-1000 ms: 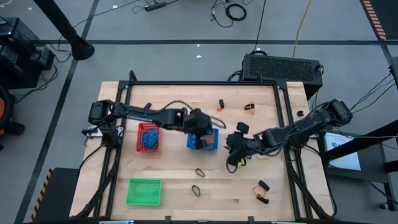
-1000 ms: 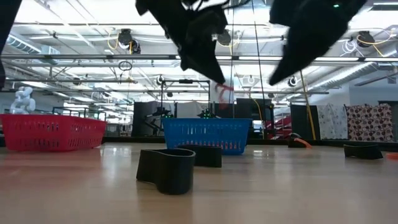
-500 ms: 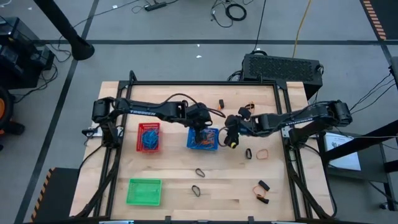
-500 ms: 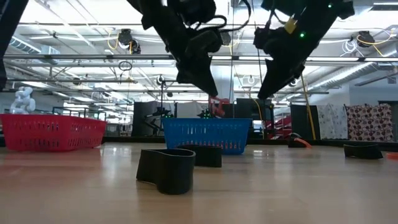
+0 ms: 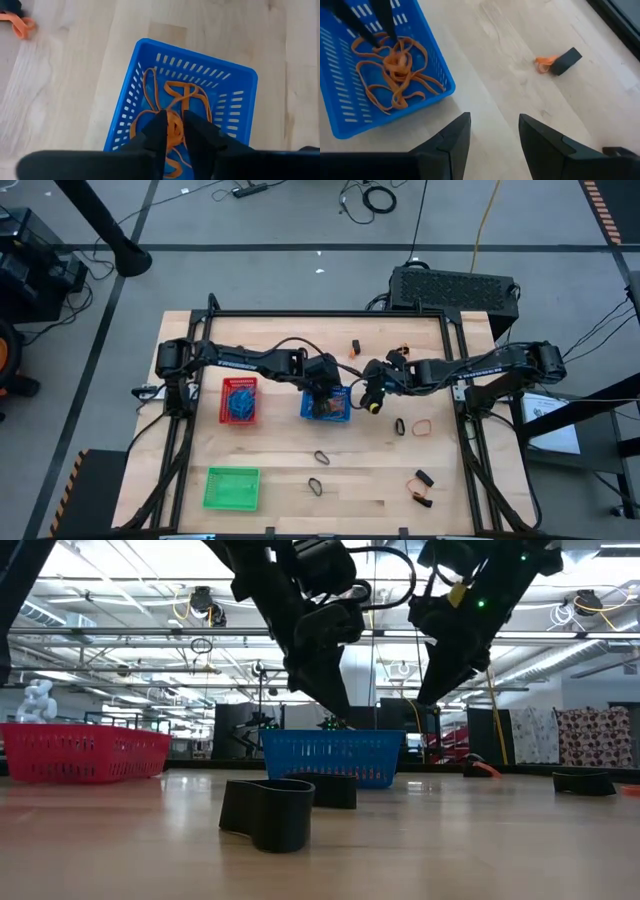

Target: Sort rubber bands into baskets

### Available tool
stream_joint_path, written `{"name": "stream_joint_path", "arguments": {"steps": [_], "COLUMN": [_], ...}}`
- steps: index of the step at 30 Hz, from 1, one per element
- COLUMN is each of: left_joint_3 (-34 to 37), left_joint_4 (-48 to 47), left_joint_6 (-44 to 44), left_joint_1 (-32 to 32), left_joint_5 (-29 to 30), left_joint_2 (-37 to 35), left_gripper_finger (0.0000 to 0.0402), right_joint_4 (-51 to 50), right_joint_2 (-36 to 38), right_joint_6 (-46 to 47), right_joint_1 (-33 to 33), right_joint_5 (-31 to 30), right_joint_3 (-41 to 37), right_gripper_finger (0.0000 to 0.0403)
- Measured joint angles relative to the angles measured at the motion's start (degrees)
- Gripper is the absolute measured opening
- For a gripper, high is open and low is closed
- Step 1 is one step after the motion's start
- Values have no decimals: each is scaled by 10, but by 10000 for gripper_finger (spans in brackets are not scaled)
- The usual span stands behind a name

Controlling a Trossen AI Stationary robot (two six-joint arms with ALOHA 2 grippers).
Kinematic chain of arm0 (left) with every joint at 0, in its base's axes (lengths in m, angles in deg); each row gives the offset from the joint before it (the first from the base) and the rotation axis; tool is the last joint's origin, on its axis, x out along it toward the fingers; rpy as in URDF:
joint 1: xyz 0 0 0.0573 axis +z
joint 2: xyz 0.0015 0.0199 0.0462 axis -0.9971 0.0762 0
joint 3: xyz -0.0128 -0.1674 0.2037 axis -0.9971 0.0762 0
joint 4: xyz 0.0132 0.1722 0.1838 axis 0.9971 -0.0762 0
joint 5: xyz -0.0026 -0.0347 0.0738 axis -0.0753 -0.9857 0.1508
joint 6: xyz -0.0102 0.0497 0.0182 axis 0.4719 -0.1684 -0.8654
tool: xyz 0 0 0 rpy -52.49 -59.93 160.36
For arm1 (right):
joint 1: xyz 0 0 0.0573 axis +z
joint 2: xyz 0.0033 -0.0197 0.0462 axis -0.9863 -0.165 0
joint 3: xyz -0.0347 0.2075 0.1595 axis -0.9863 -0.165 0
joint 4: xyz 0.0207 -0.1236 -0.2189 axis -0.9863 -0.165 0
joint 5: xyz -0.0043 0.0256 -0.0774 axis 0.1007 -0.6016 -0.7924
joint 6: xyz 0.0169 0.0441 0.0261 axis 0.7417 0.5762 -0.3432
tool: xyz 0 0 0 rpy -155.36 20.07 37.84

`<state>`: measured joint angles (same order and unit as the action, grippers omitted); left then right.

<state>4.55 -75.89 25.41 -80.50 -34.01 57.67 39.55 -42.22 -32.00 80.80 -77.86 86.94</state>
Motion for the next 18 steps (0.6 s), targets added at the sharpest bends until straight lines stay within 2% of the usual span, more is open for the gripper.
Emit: {"name": "stream_joint_path", "arguments": {"steps": [6,14,18], "left_joint_3": [0,-21,-21], "left_joint_4": [-5,22,71], "left_joint_6": [2,24,76], "left_joint_1": [12,87,141], "left_joint_5": [-12,-19,-80], "left_joint_2": [-4,-12,14], "left_gripper_finger": [96,97,97], "right_joint_4": [-8,-103,-155], "right_joint_2": [0,21,51], "right_joint_6": [56,257,306], "right_joint_1": [0,8,27], "right_joint_5": [0,-2,-2], "right_joint_3": [0,0,0], "right_gripper_finger": [160,160,160]}}
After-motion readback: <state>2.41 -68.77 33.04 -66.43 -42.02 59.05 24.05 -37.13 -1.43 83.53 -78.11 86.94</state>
